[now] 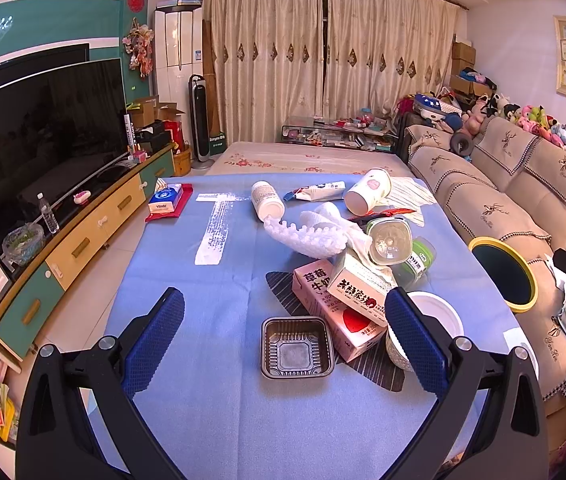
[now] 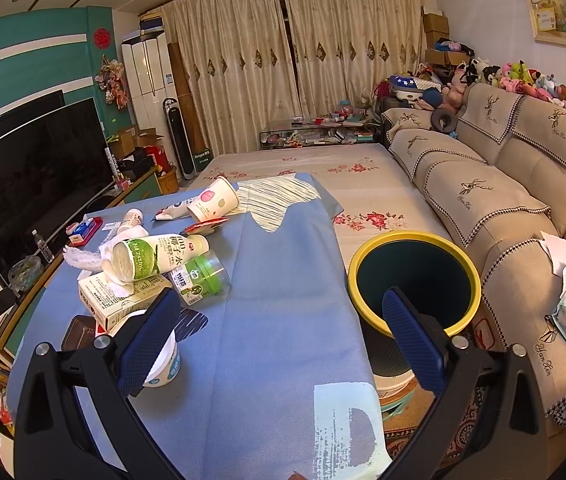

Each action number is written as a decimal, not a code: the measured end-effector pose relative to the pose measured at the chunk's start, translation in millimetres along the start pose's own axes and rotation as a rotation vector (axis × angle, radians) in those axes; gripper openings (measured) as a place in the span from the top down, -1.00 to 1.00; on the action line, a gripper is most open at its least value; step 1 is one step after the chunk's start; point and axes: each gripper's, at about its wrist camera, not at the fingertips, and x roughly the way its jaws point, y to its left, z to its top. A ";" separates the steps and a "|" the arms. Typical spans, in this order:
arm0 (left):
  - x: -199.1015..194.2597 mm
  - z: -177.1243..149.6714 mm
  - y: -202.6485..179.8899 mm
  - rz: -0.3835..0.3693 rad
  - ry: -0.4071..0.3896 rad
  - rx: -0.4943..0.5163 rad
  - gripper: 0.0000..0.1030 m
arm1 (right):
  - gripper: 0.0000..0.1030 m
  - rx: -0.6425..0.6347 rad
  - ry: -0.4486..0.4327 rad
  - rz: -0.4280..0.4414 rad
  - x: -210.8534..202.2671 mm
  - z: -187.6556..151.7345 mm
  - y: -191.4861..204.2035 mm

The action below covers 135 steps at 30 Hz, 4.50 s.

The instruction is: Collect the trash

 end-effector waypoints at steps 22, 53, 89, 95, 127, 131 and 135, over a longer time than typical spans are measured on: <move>2.1 -1.7 2.2 0.002 0.009 0.000 -0.93 | -0.88 0.001 0.004 0.001 1.1 -0.2 -0.5; 26.6 -14.1 14.9 -0.001 0.061 -0.027 -0.93 | -0.02 -0.152 0.293 0.211 95.3 -28.3 83.9; 59.7 -11.0 -6.1 -0.062 0.099 0.002 -0.93 | 0.86 0.173 0.207 -0.071 137.4 30.2 -96.5; 75.5 -9.8 -20.9 -0.062 0.131 0.009 -0.93 | 0.86 0.184 0.372 -0.307 222.4 21.7 -174.0; 142.4 -41.9 -26.5 -0.198 0.328 0.067 -0.34 | 0.67 0.143 0.463 -0.295 246.3 -2.2 -184.5; 137.5 -49.7 -29.2 -0.191 0.345 0.136 -0.09 | 0.67 0.147 0.445 -0.280 235.8 -2.6 -181.8; 140.5 -55.5 -30.0 -0.197 0.378 0.161 0.13 | 0.67 0.151 0.432 -0.260 228.0 -3.3 -178.2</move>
